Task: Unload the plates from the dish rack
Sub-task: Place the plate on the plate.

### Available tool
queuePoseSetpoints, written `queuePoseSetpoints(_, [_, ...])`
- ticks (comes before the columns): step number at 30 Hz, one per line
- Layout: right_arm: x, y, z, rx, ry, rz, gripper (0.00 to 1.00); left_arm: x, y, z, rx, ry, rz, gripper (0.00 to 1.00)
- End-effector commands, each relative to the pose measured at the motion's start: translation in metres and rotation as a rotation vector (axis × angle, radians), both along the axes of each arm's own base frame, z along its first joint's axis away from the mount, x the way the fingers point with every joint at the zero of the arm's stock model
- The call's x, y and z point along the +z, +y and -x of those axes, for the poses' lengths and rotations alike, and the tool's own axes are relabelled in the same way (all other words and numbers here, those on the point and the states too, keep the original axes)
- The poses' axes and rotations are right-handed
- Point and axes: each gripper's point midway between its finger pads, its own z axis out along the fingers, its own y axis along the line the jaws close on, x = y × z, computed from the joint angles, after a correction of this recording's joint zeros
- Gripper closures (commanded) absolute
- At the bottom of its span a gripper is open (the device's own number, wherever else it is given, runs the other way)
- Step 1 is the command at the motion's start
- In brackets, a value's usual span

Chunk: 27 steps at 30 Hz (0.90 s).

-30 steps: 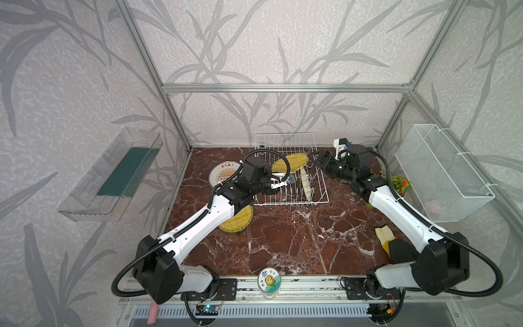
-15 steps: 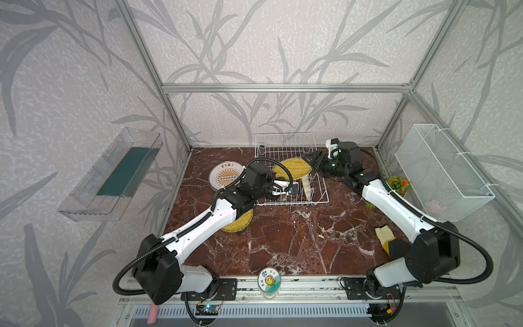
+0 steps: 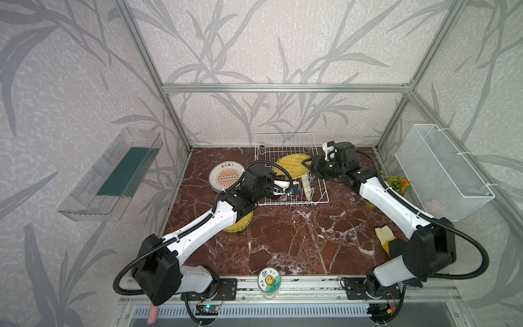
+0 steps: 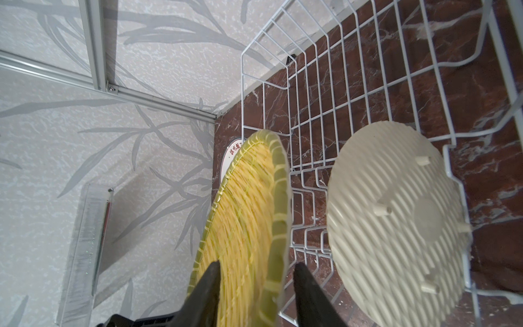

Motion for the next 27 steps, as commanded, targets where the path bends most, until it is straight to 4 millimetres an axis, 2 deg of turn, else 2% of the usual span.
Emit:
queuePoseSetpoints(1, [0.0, 0.006, -0.001, 0.02, 0.01, 0.001, 0.67, 0.029, -0.005, 0.002, -0.031, -0.085, 0.051, 1.0])
queuePoseSetpoints(7, [-0.005, 0.006, -0.004, 0.007, 0.022, -0.015, 0.76, 0.021, -0.005, 0.001, -0.025, -0.078, 0.04, 1.0])
queuePoseSetpoints(9, [-0.004, 0.007, -0.005, 0.006, 0.014, -0.023, 0.83, 0.019, -0.005, 0.0, -0.02, -0.078, 0.036, 0.98])
queuePoseSetpoints(12, [-0.003, 0.007, -0.007, -0.004, 0.006, -0.043, 0.94, 0.013, -0.004, -0.001, -0.014, -0.071, 0.032, 0.82])
queuePoseSetpoints(14, [-0.001, 0.008, -0.009, -0.005, -0.001, -0.053, 1.0, 0.013, -0.004, -0.002, -0.006, -0.065, 0.045, 0.76])
queuePoseSetpoints(16, [0.002, 0.009, -0.011, -0.01, -0.013, -0.068, 1.0, 0.012, -0.004, -0.002, 0.001, -0.05, 0.055, 0.7])
queuePoseSetpoints(21, [0.013, 0.002, -0.016, -0.043, -0.063, -0.089, 1.0, 0.011, -0.002, -0.002, 0.034, 0.007, 0.103, 0.46])
queuePoseSetpoints(23, [0.018, -0.006, -0.018, -0.06, -0.092, -0.085, 1.0, 0.013, -0.001, -0.001, 0.054, 0.052, 0.148, 0.37])
queuePoseSetpoints(25, [0.023, -0.015, -0.019, -0.075, -0.125, -0.077, 1.0, 0.02, 0.003, 0.0, 0.071, 0.102, 0.222, 0.21])
queuePoseSetpoints(27, [0.028, -0.025, -0.019, -0.092, -0.162, -0.058, 1.0, 0.025, 0.007, 0.002, 0.086, 0.173, 0.31, 0.18])
